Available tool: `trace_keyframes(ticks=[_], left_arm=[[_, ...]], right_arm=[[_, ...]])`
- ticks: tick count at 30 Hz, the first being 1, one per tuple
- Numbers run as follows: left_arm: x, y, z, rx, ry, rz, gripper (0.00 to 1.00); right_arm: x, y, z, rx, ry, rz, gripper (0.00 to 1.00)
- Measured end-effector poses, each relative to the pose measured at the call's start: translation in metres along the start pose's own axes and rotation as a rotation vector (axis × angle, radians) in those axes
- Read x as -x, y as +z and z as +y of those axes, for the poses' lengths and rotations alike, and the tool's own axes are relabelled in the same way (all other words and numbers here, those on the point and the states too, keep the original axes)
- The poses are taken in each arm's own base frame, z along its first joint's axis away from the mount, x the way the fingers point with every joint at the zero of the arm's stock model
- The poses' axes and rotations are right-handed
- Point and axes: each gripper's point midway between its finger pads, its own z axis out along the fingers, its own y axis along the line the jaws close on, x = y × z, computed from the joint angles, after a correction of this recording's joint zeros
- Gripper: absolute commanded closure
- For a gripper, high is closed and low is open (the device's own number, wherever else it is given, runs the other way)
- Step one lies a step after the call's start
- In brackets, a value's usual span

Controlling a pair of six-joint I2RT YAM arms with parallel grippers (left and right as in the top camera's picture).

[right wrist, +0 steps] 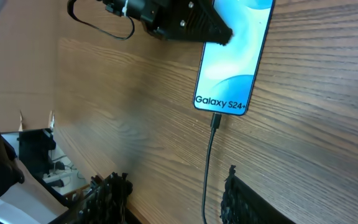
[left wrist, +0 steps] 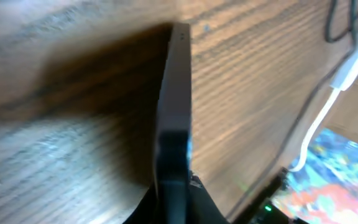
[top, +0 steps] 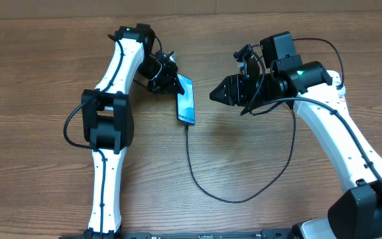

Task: Plug charger to phone and switch on socket
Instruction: 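Lower the plugged-in phone onto the table with the left gripper, then release the phone and raise the left gripper away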

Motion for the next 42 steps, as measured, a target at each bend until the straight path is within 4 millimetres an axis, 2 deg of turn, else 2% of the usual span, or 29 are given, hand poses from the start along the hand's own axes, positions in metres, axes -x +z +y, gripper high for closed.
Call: trace_keyframes(ticks=[4, 9, 12, 16, 19, 32, 38, 42], left_arm=[[0.003, 0.001, 0.012, 0.083, -0.007, -0.013, 0.8], [0.004, 0.0, 0.02, 0.138, -0.014, -0.022, 0.78], [0.005, -0.001, 0.024, 0.168, -0.011, -0.027, 0.69], [0.008, -0.003, 0.039, 0.257, -0.02, -0.041, 0.6], [0.008, -0.005, 0.041, 0.274, -0.023, -0.045, 0.55], [0.01, -0.011, 0.049, 0.343, -0.038, -0.065, 0.54], [0.011, -0.025, 0.065, 0.459, -0.109, -0.103, 0.54], [0.012, -0.037, 0.068, 0.502, -0.123, -0.135, 0.53]], right_arm=[[0.0, 0.0, 0.0, -0.001, 0.001, 0.0, 0.49], [-0.001, 0.0, 0.0, -0.002, 0.002, 0.003, 0.49], [-0.001, 0.0, 0.0, -0.001, 0.003, 0.003, 0.49], [-0.001, 0.0, 0.0, -0.001, 0.002, 0.003, 0.49], [-0.001, 0.0, 0.0, -0.002, 0.003, 0.003, 0.49], [-0.001, 0.0, -0.001, -0.005, 0.003, 0.003, 0.48], [-0.001, 0.0, -0.001, -0.005, 0.003, 0.002, 0.48], [0.0, 0.0, -0.001, -0.007, 0.002, 0.001, 0.48]])
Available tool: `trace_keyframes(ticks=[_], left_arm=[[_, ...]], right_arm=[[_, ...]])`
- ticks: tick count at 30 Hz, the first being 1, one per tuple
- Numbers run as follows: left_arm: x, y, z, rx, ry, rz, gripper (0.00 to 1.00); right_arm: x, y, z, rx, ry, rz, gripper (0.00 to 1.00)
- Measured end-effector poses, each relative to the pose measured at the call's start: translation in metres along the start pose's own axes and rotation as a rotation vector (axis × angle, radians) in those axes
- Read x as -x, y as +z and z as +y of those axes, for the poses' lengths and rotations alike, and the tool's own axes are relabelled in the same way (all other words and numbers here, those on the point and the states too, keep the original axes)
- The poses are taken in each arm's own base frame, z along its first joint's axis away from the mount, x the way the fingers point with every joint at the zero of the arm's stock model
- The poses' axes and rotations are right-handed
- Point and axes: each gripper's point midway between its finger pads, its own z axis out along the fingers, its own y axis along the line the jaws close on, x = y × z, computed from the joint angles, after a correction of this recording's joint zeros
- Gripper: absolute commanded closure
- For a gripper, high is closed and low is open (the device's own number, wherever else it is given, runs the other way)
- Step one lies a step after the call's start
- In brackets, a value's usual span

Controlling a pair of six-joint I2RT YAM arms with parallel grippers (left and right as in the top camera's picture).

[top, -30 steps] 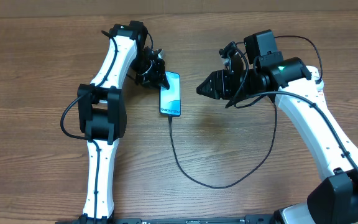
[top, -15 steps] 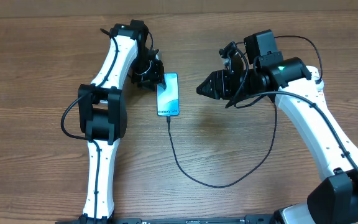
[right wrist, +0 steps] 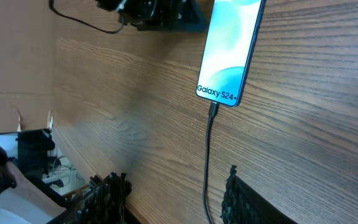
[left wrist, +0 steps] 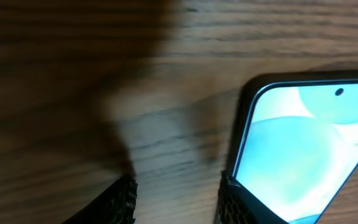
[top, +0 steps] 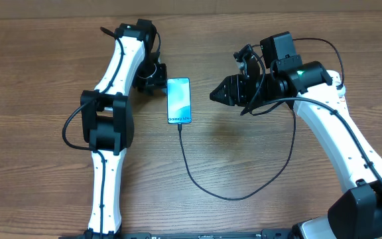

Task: Plug charger to phone and switch on socket
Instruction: 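Release the phone and raise the left gripper away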

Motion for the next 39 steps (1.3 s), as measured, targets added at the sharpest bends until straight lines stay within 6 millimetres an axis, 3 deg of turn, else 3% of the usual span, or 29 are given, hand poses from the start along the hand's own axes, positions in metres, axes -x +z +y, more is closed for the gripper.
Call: trace_keyframes(ticks=[3, 8, 12, 17, 26, 31, 33, 39], left_arm=[[0.003, -0.026, -0.002, 0.003, 0.003, -0.057, 0.52], [0.001, -0.103, -0.014, -0.025, 0.029, -0.221, 0.5], [-0.012, -0.169, -0.024, -0.059, 0.051, -0.36, 0.46], [-0.031, -0.224, -0.03, -0.089, 0.065, -0.473, 0.45], [-0.06, -0.269, -0.032, -0.11, 0.08, -0.554, 0.41], [-0.074, -0.287, -0.032, -0.116, 0.091, -0.587, 0.25], [-0.078, -0.293, -0.032, -0.116, 0.102, -0.6, 0.14], [-0.088, -0.305, -0.034, -0.124, 0.124, -0.629, 0.04]], right_arm=[[0.0, 0.0, 0.0, -0.001, -0.005, 0.0, 0.48], [0.0, 0.0, 0.0, -0.001, -0.012, 0.0, 0.48], [-0.001, 0.0, 0.0, -0.002, -0.013, 0.002, 0.48], [-0.002, 0.0, -0.001, -0.004, -0.021, 0.006, 0.48], [-0.004, 0.0, -0.005, -0.025, -0.021, 0.012, 0.48], [-0.005, 0.0, -0.009, -0.049, -0.016, 0.016, 0.48], [-0.007, 0.0, -0.011, -0.061, -0.01, 0.022, 0.48], [-0.008, -0.008, -0.022, -0.104, 0.022, 0.028, 0.48]])
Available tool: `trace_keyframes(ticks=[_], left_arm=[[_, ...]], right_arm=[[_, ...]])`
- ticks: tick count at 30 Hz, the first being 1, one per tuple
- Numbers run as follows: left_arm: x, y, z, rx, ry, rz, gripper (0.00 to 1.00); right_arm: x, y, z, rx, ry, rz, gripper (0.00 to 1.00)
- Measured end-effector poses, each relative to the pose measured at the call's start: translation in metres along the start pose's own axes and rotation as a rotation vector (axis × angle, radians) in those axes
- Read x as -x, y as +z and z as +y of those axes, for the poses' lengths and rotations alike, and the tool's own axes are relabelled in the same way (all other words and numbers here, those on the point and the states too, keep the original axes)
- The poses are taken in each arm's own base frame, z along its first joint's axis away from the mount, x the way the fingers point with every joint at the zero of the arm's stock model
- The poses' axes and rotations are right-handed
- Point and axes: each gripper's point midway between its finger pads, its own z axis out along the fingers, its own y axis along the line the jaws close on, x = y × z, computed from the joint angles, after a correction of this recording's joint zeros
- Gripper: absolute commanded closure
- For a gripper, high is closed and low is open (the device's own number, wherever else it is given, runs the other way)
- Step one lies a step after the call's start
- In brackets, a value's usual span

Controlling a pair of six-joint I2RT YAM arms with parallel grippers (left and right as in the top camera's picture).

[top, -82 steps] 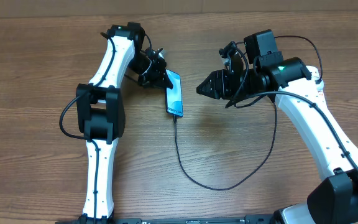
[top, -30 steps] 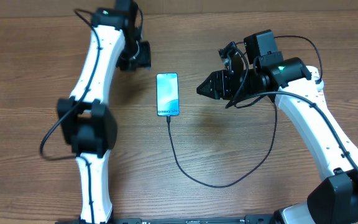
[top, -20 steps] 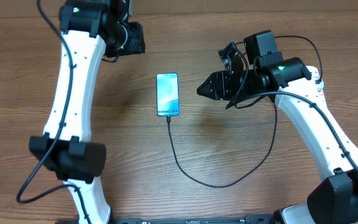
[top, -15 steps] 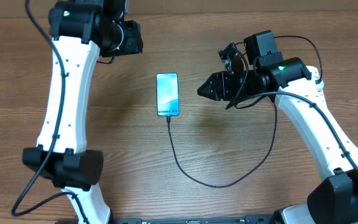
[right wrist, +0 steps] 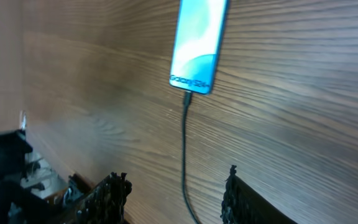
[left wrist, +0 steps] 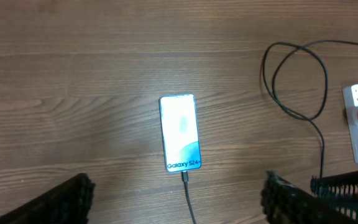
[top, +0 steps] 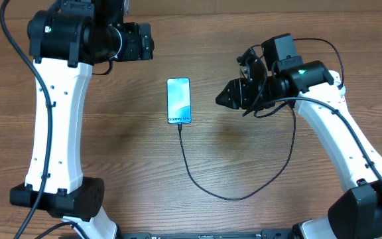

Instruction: Plug charger to phone and switch on socket

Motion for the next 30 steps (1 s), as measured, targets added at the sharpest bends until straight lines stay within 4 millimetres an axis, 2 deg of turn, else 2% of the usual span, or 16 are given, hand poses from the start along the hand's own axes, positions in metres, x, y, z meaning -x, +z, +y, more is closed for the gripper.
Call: trace_keyframes(ticks=[4, 13, 18, 25, 28, 30], left_arm=[[0.0, -0.009, -0.002, -0.008, 0.004, -0.016, 0.0], [-0.01, -0.026, -0.003, -0.009, 0.021, -0.011, 0.0], [-0.014, -0.026, -0.002, -0.006, 0.019, 0.003, 0.0], [-0.014, -0.026, -0.002, -0.006, 0.019, 0.003, 0.0], [-0.014, -0.026, -0.002, -0.006, 0.019, 0.003, 0.0], [-0.014, -0.026, -0.002, -0.006, 0.019, 0.003, 0.0]], right_arm=[[0.011, -0.017, -0.009, -0.035, 0.021, -0.035, 0.48], [0.024, -0.053, -0.033, -0.097, 0.071, -0.131, 0.48], [0.024, -0.083, -0.047, -0.126, 0.114, -0.199, 0.48], [0.019, -0.109, -0.078, -0.198, 0.202, -0.235, 0.49], [0.02, -0.118, -0.094, -0.234, 0.235, -0.258, 0.55], [0.021, -0.124, -0.103, -0.257, 0.253, -0.275, 0.62]])
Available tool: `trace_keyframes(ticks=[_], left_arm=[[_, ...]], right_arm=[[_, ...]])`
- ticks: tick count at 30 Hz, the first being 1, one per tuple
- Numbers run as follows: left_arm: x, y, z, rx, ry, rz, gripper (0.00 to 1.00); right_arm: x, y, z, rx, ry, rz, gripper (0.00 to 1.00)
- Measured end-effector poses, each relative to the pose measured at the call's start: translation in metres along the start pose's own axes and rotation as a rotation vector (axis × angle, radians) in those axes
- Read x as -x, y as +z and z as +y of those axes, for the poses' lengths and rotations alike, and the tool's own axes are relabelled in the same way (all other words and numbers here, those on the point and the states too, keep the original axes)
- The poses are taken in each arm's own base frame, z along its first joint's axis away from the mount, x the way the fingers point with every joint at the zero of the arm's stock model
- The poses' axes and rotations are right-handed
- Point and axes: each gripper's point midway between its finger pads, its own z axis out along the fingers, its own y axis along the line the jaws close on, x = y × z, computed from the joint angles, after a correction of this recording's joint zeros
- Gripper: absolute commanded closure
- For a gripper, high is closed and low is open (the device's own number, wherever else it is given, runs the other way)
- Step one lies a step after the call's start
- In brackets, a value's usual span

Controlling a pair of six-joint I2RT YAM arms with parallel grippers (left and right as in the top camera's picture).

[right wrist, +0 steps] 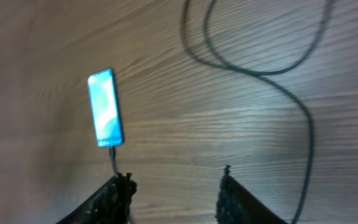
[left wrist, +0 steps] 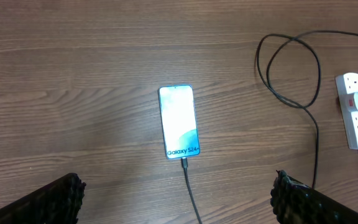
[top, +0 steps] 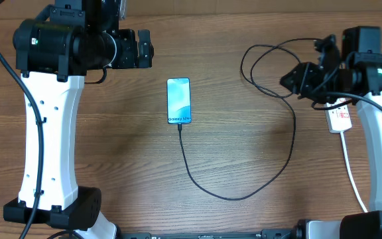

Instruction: Plug charger to phone and switch on socket

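The phone (top: 179, 100) lies flat on the wood table, screen lit, with the black charger cable (top: 237, 196) plugged into its near end. That cable loops right and up toward the white socket strip (top: 340, 118) at the right edge; the strip also shows in the left wrist view (left wrist: 353, 112). My left gripper (left wrist: 179, 202) is raised high over the phone (left wrist: 179, 122), open and empty. My right gripper (right wrist: 174, 194) is open and empty, raised near the socket strip, looking back at the phone (right wrist: 105, 108).
A coil of the black cable (top: 267, 63) lies at the back right of the table (top: 111, 166). A white lead (top: 353, 176) runs from the strip toward the near right edge.
My right arm has pulled back from the middle to the right side, next to the socket strip. My left arm has barely shifted. The phone and cable lie unchanged.
My left gripper first held the phone tilted on its edge with the cable plugged in. Then the phone lay flat, the left gripper open beside it. The left arm rose high above it, and now the right arm has moved over to the socket strip.
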Motion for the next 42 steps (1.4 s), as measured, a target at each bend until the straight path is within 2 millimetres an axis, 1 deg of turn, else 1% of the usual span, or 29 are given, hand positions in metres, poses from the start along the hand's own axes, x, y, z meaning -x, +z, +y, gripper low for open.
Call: trace_keyframes(ticks=[4, 7, 11, 16, 22, 26, 30, 34, 38, 42], left_arm=[[0.0, 0.0, 0.0, 0.0, 0.0, 0.0, 0.0], [0.0, 0.0, 0.0, 0.0, 0.0, 0.0, 0.0], [0.0, 0.0, 0.0, 0.0, 0.0, 0.0, 0.0], [0.0, 0.0, 0.0, 0.0, 0.0, 0.0, 0.0], [0.0, 0.0, 0.0, 0.0, 0.0, 0.0, 0.0], [0.0, 0.0, 0.0, 0.0, 0.0, 0.0, 0.0], [0.0, 0.0, 0.0, 0.0, 0.0, 0.0, 0.0], [0.0, 0.0, 0.0, 0.0, 0.0, 0.0, 0.0], [0.0, 0.0, 0.0, 0.0, 0.0, 0.0, 0.0], [0.0, 0.0, 0.0, 0.0, 0.0, 0.0, 0.0]], right_arm=[[0.011, -0.006, -0.021, -0.047, 0.034, -0.042, 0.79], [0.018, -0.013, -0.038, -0.076, 0.072, -0.073, 0.89], [0.024, -0.021, -0.058, -0.107, 0.119, -0.101, 0.96], [0.027, -0.027, -0.073, -0.126, 0.156, -0.12, 0.96], [0.027, -0.028, -0.075, -0.13, 0.163, -0.122, 0.96], [0.028, -0.024, -0.078, -0.132, 0.169, -0.112, 0.96], [0.029, -0.017, -0.087, -0.154, 0.191, -0.098, 0.96], [0.03, -0.018, -0.103, -0.179, 0.231, -0.103, 0.96], [0.032, -0.021, -0.127, -0.212, 0.291, -0.109, 0.96], [0.034, -0.018, -0.153, -0.233, 0.352, -0.105, 0.96]])
